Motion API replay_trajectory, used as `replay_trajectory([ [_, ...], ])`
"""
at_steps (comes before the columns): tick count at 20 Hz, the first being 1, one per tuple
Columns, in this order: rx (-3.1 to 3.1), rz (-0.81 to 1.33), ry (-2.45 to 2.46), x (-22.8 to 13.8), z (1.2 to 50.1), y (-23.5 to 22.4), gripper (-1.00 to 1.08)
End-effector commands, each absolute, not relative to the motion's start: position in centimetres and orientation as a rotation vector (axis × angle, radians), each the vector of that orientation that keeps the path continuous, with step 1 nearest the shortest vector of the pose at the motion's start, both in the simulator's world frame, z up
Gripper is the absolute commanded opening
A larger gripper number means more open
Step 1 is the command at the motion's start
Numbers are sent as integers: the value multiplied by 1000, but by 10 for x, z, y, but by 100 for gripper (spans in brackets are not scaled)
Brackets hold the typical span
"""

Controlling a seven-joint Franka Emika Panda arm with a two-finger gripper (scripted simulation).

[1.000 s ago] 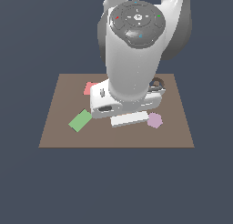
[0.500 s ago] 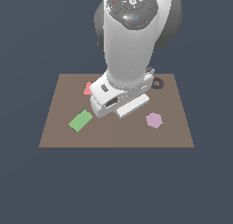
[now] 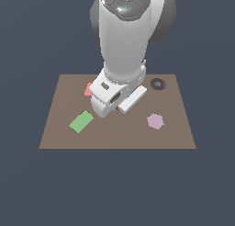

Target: Insert a designated object into the corresponding slot on a board.

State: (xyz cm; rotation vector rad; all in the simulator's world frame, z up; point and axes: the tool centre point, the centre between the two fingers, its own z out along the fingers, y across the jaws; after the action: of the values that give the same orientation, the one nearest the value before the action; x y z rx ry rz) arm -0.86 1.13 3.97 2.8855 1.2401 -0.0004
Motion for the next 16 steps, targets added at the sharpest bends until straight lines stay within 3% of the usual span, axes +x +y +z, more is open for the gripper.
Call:
replay_trajectory([
  [1, 2860, 0, 1297, -11, 40, 9, -100],
  [16, 2824, 1, 1372, -14, 32, 6, -100],
])
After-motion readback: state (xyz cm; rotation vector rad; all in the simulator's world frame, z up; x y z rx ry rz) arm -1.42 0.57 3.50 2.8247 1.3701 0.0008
